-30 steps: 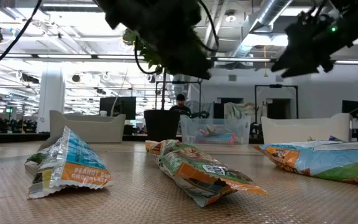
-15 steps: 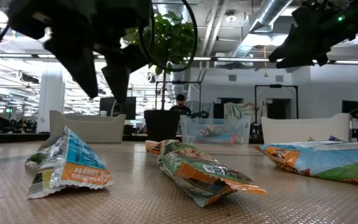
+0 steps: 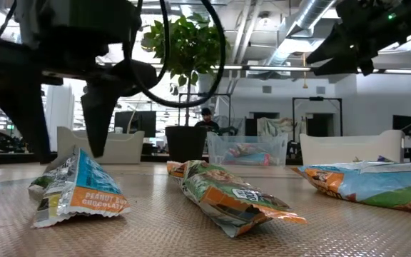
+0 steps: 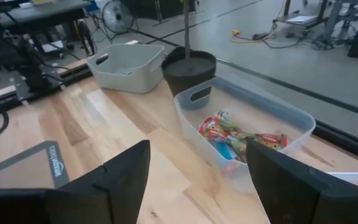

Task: Pick and place Granola Bars by type
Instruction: Put the yellow granola bar into the white bin

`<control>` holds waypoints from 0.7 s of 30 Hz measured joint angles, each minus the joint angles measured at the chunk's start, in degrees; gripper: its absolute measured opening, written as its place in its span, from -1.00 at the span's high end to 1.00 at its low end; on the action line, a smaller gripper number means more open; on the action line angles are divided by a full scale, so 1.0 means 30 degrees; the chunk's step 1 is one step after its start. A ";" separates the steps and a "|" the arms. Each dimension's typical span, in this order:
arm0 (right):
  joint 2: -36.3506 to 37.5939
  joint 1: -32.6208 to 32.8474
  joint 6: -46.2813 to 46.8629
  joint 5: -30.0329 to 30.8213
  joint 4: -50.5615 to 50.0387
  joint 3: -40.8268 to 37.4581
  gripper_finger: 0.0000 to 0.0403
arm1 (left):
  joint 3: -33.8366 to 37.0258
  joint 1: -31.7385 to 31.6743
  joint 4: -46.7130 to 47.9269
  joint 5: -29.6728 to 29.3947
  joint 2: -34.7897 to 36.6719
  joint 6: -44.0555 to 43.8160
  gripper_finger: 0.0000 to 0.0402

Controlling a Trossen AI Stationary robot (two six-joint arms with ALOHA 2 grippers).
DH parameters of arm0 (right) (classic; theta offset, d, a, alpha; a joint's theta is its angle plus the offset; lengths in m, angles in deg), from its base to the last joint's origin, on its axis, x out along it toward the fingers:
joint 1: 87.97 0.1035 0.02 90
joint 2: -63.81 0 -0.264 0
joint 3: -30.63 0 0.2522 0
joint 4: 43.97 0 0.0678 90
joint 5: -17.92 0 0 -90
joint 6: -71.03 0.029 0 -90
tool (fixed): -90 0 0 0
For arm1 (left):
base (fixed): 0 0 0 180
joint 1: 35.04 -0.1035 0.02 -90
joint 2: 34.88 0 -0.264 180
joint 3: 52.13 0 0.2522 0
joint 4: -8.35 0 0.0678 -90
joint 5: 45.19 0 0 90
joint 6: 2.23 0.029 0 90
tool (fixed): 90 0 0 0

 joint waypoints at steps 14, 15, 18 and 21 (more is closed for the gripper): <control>-0.0007 0.0943 0.0523 -0.0057 0.0050 0.0000 -0.29 | -0.1464 0.1273 -0.0591 -0.0210 -0.1478 -0.0796 -0.02; -0.0007 0.0937 0.0520 -0.0058 0.0048 0.0000 -0.29 | -0.1464 0.1311 -0.0704 -0.0130 -0.1478 -0.0871 -0.02; -0.0007 0.0937 0.0523 -0.0066 0.0047 0.0002 -0.29 | -0.1361 0.1324 -0.1132 -0.0033 -0.1478 -0.0913 -0.02; -0.0007 0.0937 0.0517 -0.0066 0.0042 0.0000 -0.29 | -0.1347 0.1330 -0.1216 -0.0091 -0.1478 -0.0920 -0.02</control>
